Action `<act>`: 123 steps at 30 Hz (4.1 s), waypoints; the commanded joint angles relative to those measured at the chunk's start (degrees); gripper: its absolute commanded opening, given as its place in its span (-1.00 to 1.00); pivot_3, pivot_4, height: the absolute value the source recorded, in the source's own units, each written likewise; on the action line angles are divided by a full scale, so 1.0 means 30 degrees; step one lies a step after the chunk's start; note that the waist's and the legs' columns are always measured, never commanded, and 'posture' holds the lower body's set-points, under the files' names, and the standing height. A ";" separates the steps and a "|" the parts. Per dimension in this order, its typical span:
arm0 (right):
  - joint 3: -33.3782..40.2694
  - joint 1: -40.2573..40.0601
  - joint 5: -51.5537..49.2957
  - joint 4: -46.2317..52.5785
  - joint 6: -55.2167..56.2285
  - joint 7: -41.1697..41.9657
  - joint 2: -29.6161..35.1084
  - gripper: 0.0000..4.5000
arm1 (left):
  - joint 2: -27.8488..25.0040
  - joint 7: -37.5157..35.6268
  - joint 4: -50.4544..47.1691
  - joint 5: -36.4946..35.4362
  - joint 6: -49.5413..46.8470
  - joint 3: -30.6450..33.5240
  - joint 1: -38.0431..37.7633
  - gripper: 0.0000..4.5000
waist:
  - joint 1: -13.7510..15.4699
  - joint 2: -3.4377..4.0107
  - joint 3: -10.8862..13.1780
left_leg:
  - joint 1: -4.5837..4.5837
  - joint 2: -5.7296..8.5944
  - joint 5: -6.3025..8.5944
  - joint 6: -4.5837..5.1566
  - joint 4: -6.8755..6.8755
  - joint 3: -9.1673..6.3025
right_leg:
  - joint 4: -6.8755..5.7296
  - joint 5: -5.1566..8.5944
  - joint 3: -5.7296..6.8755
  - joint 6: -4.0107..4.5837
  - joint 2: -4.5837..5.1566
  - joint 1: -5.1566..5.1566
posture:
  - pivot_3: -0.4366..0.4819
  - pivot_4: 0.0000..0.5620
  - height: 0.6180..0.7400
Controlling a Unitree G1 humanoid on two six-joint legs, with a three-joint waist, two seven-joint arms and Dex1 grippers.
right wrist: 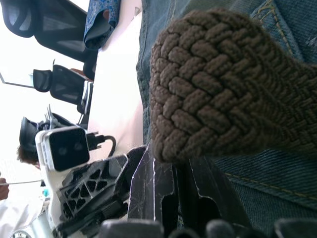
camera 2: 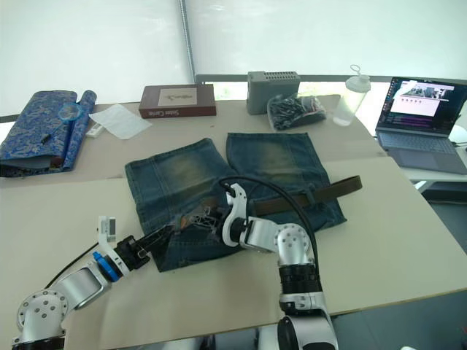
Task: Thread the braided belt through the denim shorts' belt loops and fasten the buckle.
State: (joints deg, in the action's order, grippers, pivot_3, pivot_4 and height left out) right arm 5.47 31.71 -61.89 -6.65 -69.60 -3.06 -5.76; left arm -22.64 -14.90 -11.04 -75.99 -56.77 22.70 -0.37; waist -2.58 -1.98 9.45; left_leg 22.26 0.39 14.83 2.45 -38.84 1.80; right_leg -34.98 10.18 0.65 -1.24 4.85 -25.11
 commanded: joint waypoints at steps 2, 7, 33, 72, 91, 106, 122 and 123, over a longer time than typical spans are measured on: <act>-0.0406 0.0233 0.0276 -0.0578 -0.0814 0.0504 -0.0714 -1.00 | 0.0326 0.1339 0.0294 -0.1349 -0.0120 0.0463 0.0296 -0.01 | -0.0009 0.0000 0.0000 | -0.0002 0.0000 0.0002 -0.0003 0.0001 0.0001 | 0.0000 0.0003 0.0000 0.0007 -0.0004 0.0000 | -0.05 -0.47 1.00; -0.0328 0.0334 0.0631 -0.0716 -0.0864 0.0822 -0.0752 -1.00 | 0.0470 0.1845 0.0293 -0.1862 -0.0302 0.0204 0.0321 -0.01 | -0.0002 0.0000 0.0000 | -0.0004 -0.0015 0.0004 -0.0007 0.0000 0.0003 | 0.0003 0.0002 -0.0001 0.0019 -0.0022 0.0001 | -0.05 -0.47 1.00; -0.6144 -0.0839 0.4896 0.5431 0.1141 0.6841 0.4825 -0.07 | 0.0437 0.3359 -0.0007 -0.4242 0.0760 0.1117 -0.0044 -1.00 | 0.0176 0.0026 0.0018 | 0.0048 -0.0072 0.0031 -0.0054 -0.0002 0.0005 | 0.0035 0.0013 0.0005 0.0069 -0.0083 -0.0046 | -0.05 -0.47 1.00; -0.8207 -0.1641 1.1971 0.4109 0.3455 0.8936 0.6180 -0.98 | -1.0832 -0.6471 1.1785 0.2994 -0.0314 0.7475 -0.2096 -1.00 | 0.0536 -0.0043 -0.0012 | 0.0009 -0.0143 0.0100 -0.0193 0.0016 0.0019 | 0.0015 0.0180 0.0061 0.0297 0.0083 -0.0220 | -0.05 -0.47 1.00; -0.6231 -0.0698 1.2651 0.2467 0.4423 0.7661 0.3666 -0.98 | -1.1997 -0.6846 1.6873 0.8899 0.3809 0.7307 0.4120 -1.00 | 0.0481 -0.0222 -0.0114 | 0.0040 -0.0224 0.0172 -0.0379 0.0033 0.0038 | -0.0003 0.0029 0.0225 0.0285 0.0213 -0.0311 | -0.05 -0.47 1.00; -0.5723 -0.0854 1.1058 0.5369 0.4546 1.0430 0.4005 -0.27 | -1.2067 -0.6678 1.6082 1.0448 0.4362 0.8472 0.5740 0.04 | 0.0380 -0.0250 -0.0112 | 0.0226 -0.0231 0.0133 -0.0410 0.0037 0.0038 | -0.0014 -0.0005 0.0292 0.0315 0.0206 -0.0408 | -0.05 -0.47 1.00; -0.1439 0.0913 0.9964 0.8948 0.1828 1.1650 1.4163 0.99 | -0.6848 -0.3371 -0.2727 0.2110 -0.5440 0.3665 0.3581 1.00 | 0.0575 -0.0118 0.0016 | 0.0284 -0.0186 0.0131 -0.0301 -0.0003 0.0033 | 0.0009 -0.0011 0.0453 0.0300 0.0178 -0.0382 | -0.05 -0.47 1.00; -0.1661 0.1243 1.0849 0.8199 0.2265 1.1380 1.4776 0.99 | -0.6501 -0.3003 -0.3425 0.3338 -0.4601 0.2165 0.3952 1.00 | 0.0579 -0.0110 0.0021 | 0.0278 -0.0201 0.0124 -0.0310 -0.0005 0.0033 | 0.0003 -0.0009 0.0450 0.0309 0.0140 -0.0380 | -0.05 -0.47 1.00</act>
State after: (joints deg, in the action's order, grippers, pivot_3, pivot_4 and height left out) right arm -0.39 32.71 -32.39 18.98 -65.86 32.06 36.81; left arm -42.42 -25.51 -16.70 -68.91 -73.87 33.08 9.92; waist -0.84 -2.31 9.52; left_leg 23.07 -0.21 15.18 1.50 -38.87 1.90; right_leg -35.00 10.16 2.00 -0.30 5.11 -26.24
